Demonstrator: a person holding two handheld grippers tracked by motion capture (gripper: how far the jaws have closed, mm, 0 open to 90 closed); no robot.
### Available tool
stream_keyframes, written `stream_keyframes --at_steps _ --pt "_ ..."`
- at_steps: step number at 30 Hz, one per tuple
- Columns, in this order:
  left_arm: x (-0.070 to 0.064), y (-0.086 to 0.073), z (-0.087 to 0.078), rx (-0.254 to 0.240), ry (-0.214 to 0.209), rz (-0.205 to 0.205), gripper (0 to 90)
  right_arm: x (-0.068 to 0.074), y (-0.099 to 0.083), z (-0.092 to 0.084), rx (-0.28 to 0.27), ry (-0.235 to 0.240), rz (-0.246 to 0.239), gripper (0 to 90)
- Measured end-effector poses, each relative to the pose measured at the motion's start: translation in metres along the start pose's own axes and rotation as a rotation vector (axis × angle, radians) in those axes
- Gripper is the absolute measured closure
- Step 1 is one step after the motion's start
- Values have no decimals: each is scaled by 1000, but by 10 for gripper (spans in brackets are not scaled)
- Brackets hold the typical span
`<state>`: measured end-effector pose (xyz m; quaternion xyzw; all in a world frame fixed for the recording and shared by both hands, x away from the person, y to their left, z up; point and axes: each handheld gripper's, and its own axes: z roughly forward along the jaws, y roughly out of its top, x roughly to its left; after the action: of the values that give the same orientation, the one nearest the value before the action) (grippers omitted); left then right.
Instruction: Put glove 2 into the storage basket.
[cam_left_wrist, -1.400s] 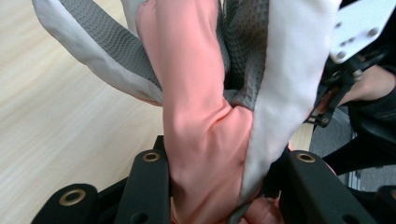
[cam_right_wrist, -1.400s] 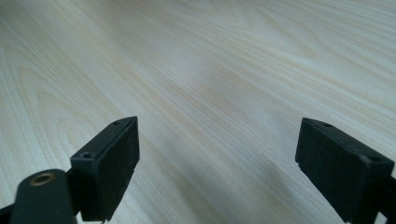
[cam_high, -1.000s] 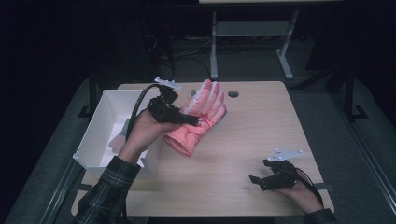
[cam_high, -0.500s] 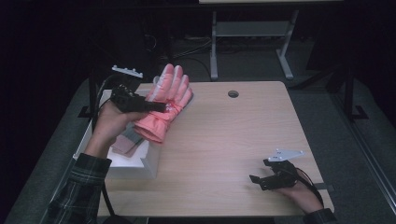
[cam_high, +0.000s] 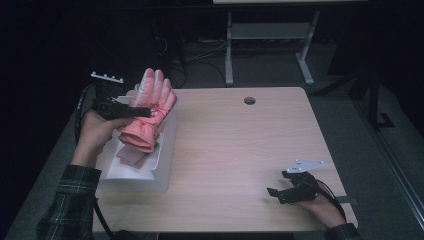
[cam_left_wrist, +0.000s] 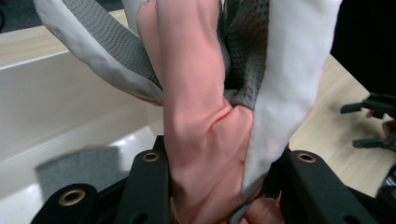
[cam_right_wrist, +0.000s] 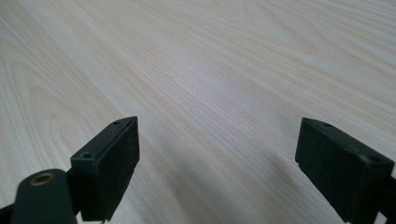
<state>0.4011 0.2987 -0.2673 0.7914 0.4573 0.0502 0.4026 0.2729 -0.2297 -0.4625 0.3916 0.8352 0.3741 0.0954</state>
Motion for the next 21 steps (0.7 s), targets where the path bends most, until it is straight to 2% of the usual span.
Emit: stream_keyframes --at_steps 5,10,16,18,21 --pt "20 -9 4 15 33 -51 636 0 0 0 0 3 4 135" --pt "31 -18 16 51 61 -77 633 0 0 -1 -2 5 2 135" --pt "45 -28 28 44 62 -127 632 0 0 0 4 5 2 135" --pt "48 -32 33 77 95 -126 632 0 0 0 3 4 4 135" --pt "55 -42 43 94 77 -152 631 -1 0 0 7 6 7 135"
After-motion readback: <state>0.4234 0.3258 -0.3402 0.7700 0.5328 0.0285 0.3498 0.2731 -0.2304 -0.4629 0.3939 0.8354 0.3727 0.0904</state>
